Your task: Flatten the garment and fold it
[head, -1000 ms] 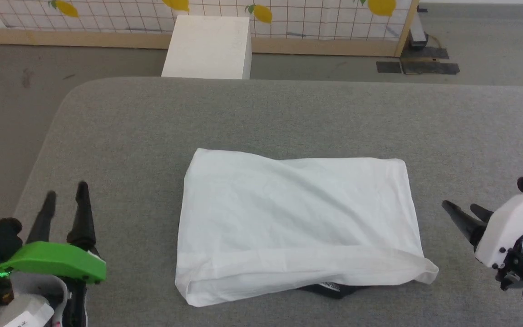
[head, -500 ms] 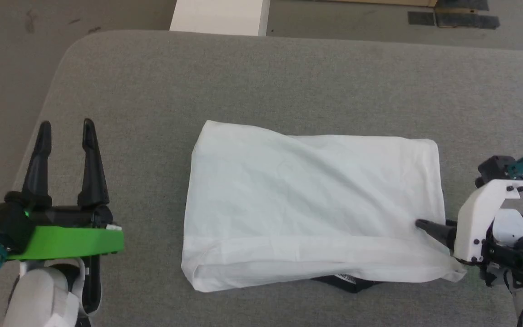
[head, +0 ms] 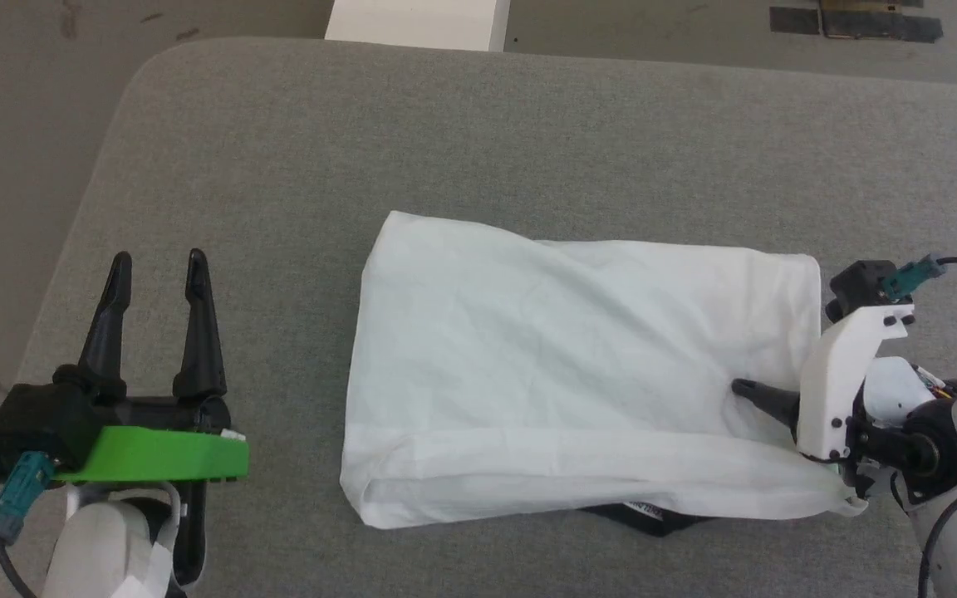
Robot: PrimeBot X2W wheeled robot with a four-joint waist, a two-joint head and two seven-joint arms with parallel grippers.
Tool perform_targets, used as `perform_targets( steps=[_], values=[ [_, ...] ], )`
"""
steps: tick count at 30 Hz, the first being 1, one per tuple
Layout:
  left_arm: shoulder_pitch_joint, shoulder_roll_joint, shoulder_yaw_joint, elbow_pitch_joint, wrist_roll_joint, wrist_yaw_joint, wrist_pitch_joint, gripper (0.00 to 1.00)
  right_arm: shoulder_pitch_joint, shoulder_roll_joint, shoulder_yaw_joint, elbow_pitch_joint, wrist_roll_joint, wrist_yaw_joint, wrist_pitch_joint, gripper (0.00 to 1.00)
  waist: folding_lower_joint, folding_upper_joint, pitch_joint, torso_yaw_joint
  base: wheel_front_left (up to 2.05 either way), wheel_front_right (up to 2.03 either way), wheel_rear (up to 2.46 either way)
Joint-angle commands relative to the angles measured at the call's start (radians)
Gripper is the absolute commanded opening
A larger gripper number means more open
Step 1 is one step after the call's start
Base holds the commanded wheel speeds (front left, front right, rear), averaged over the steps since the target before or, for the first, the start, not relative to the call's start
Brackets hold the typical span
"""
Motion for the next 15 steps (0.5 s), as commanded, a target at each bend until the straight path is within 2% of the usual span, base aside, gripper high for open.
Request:
perform_targets(
  steps=[1, 5, 9, 15],
  values=[
    [0.003, -0.006, 0.005, 0.006, 0.013, -0.008, -0.004, 1.00, 0.020, 0.007, 0.019, 0.037, 0.009, -0.001, 0.000, 0.00, 0.0000, 0.0000, -0.005, -0.006, 0.00, 0.00, 0.00],
    [0.009, -0.013, 0.013, 0.011, 0.021, -0.015, -0.004, 1.00, 0.019, -0.018, -0.008, 0.052, 0.010, -0.001, -0.024, 0.00, 0.0000, 0.0000, -0.021, -0.021, 0.00, 0.00, 0.00],
    [0.017, -0.018, 0.014, 0.013, 0.028, -0.021, -0.004, 1.00, 0.033, -0.070, -0.058, 0.057, -0.009, -0.001, -0.025, 0.00, 0.0000, 0.0000, -0.036, -0.033, 0.00, 0.00, 0.00],
    [0.025, -0.026, 0.011, 0.019, 0.034, -0.026, -0.004, 1.00, 0.048, -0.141, -0.198, 0.070, -0.152, -0.001, -0.019, 0.00, 0.0000, 0.0000, -0.061, -0.043, 0.00, 0.00, 0.00]
  ],
)
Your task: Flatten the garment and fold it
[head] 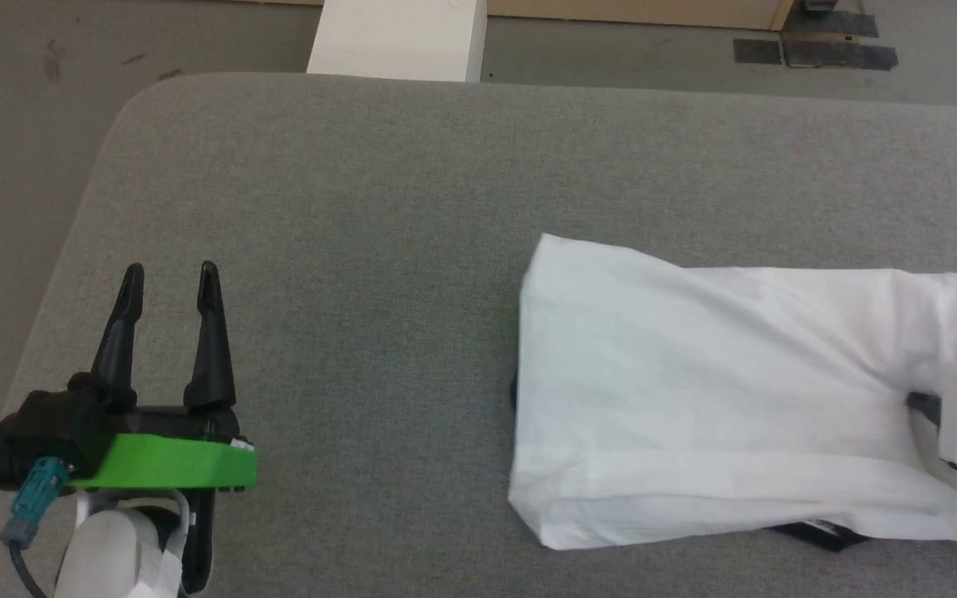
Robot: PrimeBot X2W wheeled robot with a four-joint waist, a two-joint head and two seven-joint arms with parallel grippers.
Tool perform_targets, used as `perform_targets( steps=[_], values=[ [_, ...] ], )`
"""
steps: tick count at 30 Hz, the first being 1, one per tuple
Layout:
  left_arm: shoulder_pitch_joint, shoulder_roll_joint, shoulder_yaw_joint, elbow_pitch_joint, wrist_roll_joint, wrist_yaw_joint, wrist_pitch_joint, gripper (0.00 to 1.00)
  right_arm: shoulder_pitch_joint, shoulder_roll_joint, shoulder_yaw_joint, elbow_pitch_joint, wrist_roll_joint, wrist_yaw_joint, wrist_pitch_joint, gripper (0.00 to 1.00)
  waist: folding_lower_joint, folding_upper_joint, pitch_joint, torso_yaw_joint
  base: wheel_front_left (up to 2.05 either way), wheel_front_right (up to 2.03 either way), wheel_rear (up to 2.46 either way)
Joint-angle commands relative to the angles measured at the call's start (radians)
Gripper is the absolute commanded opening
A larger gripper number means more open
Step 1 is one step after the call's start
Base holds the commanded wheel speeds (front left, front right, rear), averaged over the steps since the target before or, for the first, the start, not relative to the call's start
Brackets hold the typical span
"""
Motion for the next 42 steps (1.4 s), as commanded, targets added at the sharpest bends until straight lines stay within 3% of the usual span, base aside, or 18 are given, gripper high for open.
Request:
perform_targets(
  steps=[1, 4, 9, 17, 23, 30, 42],
  values=[
    [0.015, -0.005, -0.001, 0.005, 0.004, -0.008, -0.004, 1.00, 0.013, -0.010, -0.032, 0.003, -0.049, -0.002, 0.006, 0.00, 0.0000, -0.0001, -0.012, -0.005, 0.00, 0.00, 0.00],
    [0.021, -0.008, -0.005, 0.012, 0.004, -0.010, -0.004, 1.00, 0.010, -0.011, -0.084, -0.007, -0.151, -0.002, 0.024, 0.00, 0.0000, -0.0001, -0.028, -0.007, 0.00, 0.00, 0.00],
    [0.037, -0.014, -0.004, 0.018, 0.002, -0.012, -0.004, 1.00, 0.000, 0.028, -0.094, -0.089, -0.220, -0.002, 0.091, 0.00, 0.0000, -0.0001, -0.058, -0.015, 0.00, 0.00, 0.00],
    [0.066, -0.023, 0.001, 0.018, -0.002, -0.013, -0.004, 1.00, 0.012, 0.019, 0.060, -0.358, -0.113, -0.002, 0.282, 0.00, 0.0000, -0.0001, -0.102, -0.028, 0.00, 0.00, 0.00],
    [0.068, -0.030, -0.008, 0.018, -0.004, -0.014, -0.004, 1.00, -0.002, 0.040, 0.151, -0.461, -0.067, -0.002, 0.325, 0.00, 0.0000, -0.0001, -0.105, -0.024, 0.00, 0.00, 0.00],
    [0.062, -0.031, -0.027, 0.020, -0.013, -0.014, -0.004, 1.00, -0.057, 0.080, 0.306, -0.399, -0.082, -0.002, 0.292, 0.00, 0.0000, -0.0001, -0.098, 0.005, 0.00, 0.00, 0.00],
    [0.042, -0.027, -0.074, 0.025, -0.032, -0.015, -0.004, 1.00, -0.177, 0.159, 0.456, -0.128, -0.127, -0.002, 0.126, 0.00, 0.0000, -0.0001, -0.046, 0.088, 0.00, 0.00, 0.00]
  ],
)
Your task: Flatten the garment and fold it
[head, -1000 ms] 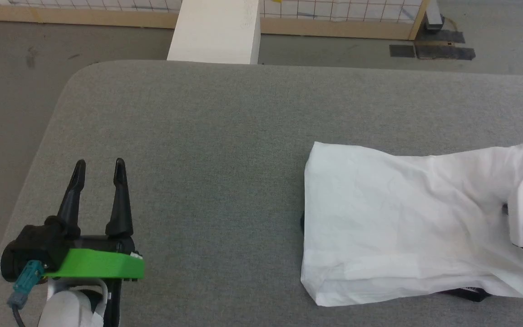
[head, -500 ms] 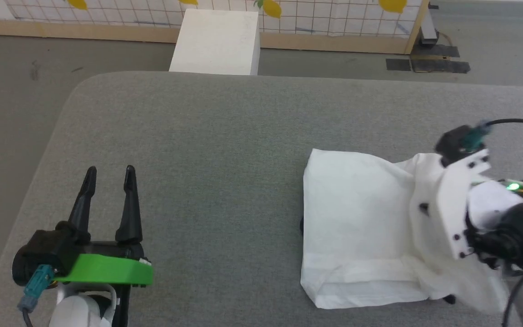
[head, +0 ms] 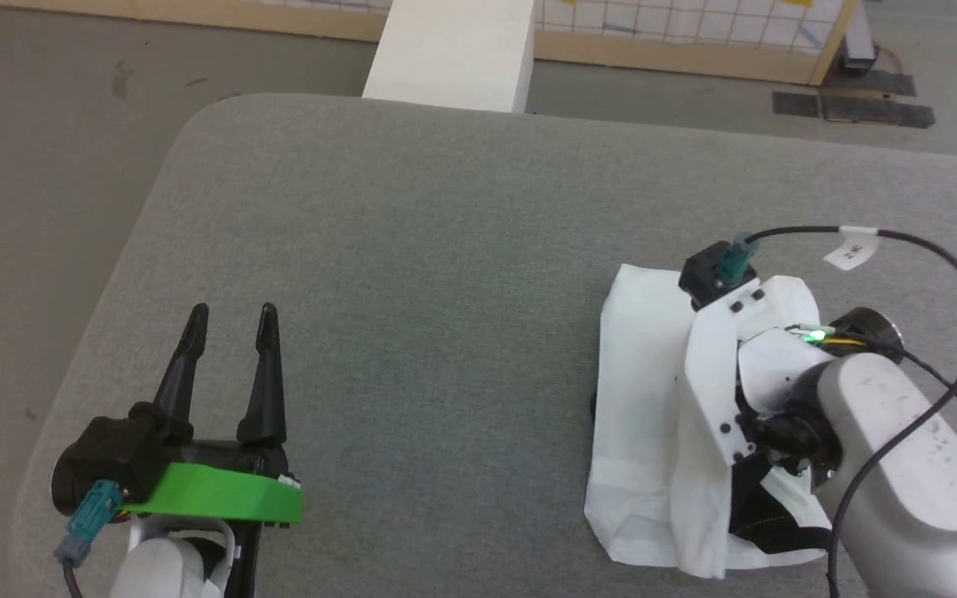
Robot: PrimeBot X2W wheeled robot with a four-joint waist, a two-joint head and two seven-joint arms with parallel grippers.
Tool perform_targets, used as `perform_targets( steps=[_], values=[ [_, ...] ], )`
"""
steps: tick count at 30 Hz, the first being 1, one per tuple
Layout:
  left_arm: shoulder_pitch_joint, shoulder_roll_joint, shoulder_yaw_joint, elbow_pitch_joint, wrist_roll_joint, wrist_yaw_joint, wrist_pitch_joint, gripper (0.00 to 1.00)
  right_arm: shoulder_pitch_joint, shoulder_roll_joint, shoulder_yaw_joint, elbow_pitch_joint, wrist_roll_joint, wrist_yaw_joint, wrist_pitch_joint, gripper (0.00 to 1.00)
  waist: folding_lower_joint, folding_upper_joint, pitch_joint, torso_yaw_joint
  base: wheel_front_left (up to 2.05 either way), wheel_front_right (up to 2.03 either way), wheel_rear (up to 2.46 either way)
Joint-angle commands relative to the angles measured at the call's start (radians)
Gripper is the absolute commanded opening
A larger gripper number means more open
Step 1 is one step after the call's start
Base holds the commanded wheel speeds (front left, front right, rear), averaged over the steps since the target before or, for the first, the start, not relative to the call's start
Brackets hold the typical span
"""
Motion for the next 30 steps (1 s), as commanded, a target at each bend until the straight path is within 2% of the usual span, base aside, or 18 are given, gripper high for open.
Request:
perform_targets(
  steps=[1, 8, 9, 10, 14, 23, 26, 30],
  values=[
    [-0.016, 0.000, -0.006, 0.003, -0.006, -0.007, -0.004, 1.00, -0.017, 0.009, 0.011, 0.027, -0.006, -0.002, -0.019, 0.00, 0.0000, 0.0000, 0.019, 0.023, 0.00, 0.00, 0.00],
    [-0.031, -0.004, -0.018, 0.007, -0.015, -0.007, -0.004, 1.00, -0.025, 0.038, 0.048, 0.138, -0.008, -0.002, -0.087, 0.00, 0.0000, 0.0000, 0.045, 0.038, 0.00, 0.00, 0.00],
    [-0.033, -0.005, -0.019, 0.008, -0.017, -0.007, -0.004, 1.00, -0.027, 0.043, 0.050, 0.149, -0.002, -0.002, -0.102, 0.61, 0.0000, 0.0000, 0.047, 0.038, 0.00, 0.00, 0.00],
    [-0.035, -0.006, -0.020, 0.009, -0.017, -0.007, -0.004, 1.00, -0.028, 0.047, 0.053, 0.156, 0.003, -0.002, -0.116, 1.00, 0.0000, 0.0000, 0.047, 0.038, 0.00, 0.00, 0.00],
    [-0.037, -0.008, -0.022, 0.014, -0.021, -0.007, -0.004, 1.00, -0.049, 0.058, 0.079, 0.160, 0.019, -0.002, -0.160, 1.00, 0.0000, 0.0000, 0.040, 0.029, 0.00, 0.00, 0.00],
    [-0.026, 0.000, -0.018, 0.016, -0.022, -0.007, -0.004, 1.00, -0.120, 0.039, 0.191, 0.073, 0.048, -0.002, -0.207, 1.00, 0.0000, 0.0000, 0.003, -0.005, 0.00, 0.00, 0.00],
    [-0.020, 0.002, -0.015, 0.014, -0.022, -0.007, -0.004, 1.00, -0.127, 0.045, 0.200, 0.049, 0.069, -0.002, -0.225, 1.00, 0.0000, 0.0000, -0.009, -0.019, 0.00, 0.00, 0.00],
    [-0.008, 0.007, -0.006, 0.008, -0.016, -0.007, -0.004, 1.00, -0.129, 0.053, 0.162, 0.017, 0.081, -0.002, -0.271, 1.00, 0.0000, 0.0000, -0.024, -0.045, 0.00, 0.00, 0.00]
  ],
)
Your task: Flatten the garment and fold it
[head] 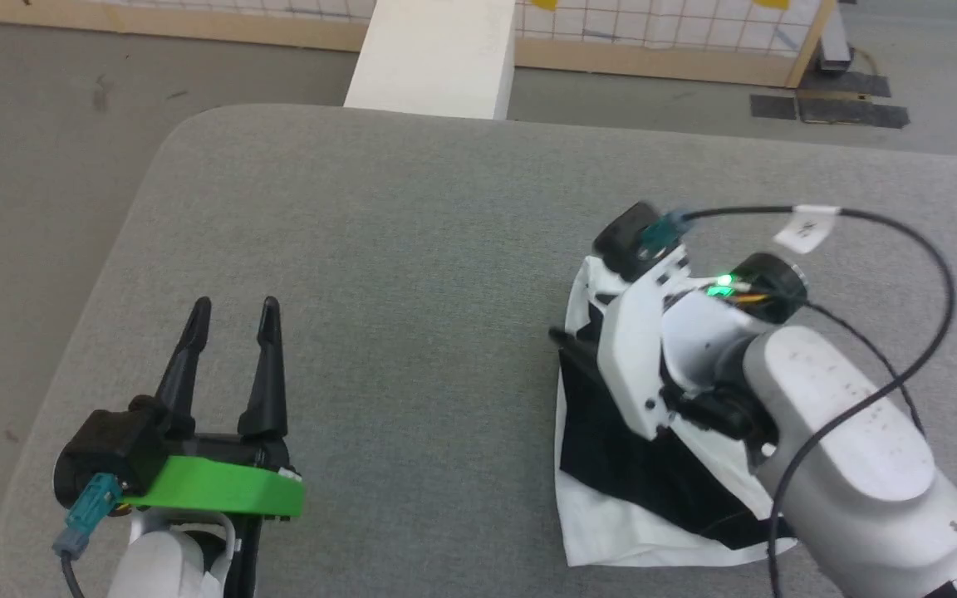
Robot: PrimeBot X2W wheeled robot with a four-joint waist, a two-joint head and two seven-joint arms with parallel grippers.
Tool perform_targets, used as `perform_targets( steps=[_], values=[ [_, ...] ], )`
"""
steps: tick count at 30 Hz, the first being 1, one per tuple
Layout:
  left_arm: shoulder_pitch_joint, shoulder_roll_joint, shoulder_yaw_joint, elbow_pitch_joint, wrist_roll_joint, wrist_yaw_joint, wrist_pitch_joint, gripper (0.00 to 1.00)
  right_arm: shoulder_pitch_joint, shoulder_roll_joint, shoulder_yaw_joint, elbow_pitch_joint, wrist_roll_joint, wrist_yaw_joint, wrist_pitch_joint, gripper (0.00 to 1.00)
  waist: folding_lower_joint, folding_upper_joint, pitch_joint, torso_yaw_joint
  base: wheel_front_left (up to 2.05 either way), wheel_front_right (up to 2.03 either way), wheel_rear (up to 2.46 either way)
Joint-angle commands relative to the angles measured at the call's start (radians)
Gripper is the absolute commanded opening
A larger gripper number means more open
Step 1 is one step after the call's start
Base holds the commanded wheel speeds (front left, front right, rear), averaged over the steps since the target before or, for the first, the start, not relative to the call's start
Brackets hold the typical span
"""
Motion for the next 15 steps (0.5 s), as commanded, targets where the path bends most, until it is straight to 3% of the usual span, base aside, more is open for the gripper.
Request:
perform_targets(
  steps=[1, 8, 15],
  values=[
    [0.011, 0.007, 0.007, -0.004, 0.003, -0.007, -0.004, 1.00, -0.009, -0.002, -0.029, -0.011, 0.000, -0.002, -0.023, 1.00, 0.0000, 0.0000, -0.017, -0.023, 0.00, 0.00, 0.00],
    [0.037, 0.002, 0.048, -0.020, 0.018, -0.006, -0.004, 1.00, 0.076, -0.023, -0.229, -0.040, -0.139, -0.002, -0.068, 1.00, 0.0000, 0.0000, -0.034, -0.079, 0.00, 0.00, 0.00],
    [0.034, -0.007, 0.040, -0.031, 0.024, -0.007, -0.004, 1.00, 0.233, 0.011, -0.417, -0.038, -0.313, -0.002, -0.036, 1.00, 0.0000, 0.0000, -0.007, -0.089, 0.00, 0.00, 0.00]
  ],
)
